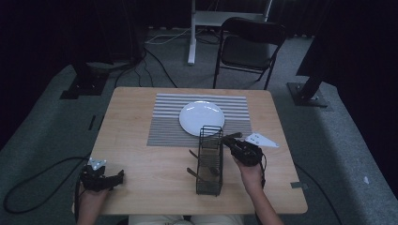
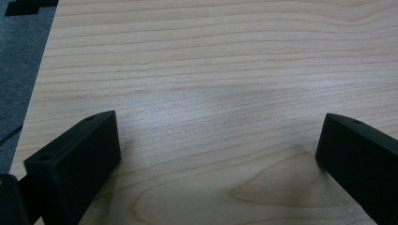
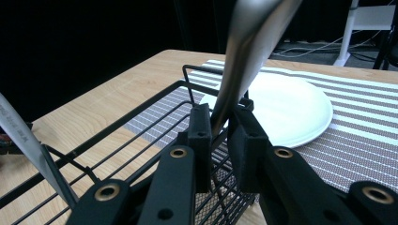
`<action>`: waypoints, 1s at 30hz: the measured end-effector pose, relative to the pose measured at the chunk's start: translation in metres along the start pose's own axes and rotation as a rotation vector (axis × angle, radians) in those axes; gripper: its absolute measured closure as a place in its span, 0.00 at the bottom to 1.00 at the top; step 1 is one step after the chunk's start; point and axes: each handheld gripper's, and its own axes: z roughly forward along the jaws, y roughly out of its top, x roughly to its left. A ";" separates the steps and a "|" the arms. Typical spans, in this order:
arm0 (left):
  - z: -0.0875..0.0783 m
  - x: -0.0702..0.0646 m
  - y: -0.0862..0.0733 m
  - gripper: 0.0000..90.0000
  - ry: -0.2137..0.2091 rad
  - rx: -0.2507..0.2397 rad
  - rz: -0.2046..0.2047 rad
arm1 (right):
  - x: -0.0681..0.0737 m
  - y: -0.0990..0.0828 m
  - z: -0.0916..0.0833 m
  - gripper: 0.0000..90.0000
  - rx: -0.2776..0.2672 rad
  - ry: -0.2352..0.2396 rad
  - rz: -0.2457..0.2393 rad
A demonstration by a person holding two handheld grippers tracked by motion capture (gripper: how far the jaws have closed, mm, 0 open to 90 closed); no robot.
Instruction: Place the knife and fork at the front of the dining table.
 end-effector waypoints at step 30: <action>0.000 0.000 0.000 0.00 0.000 -0.001 -0.001 | 0.002 0.037 0.003 0.93 -0.033 0.040 -0.087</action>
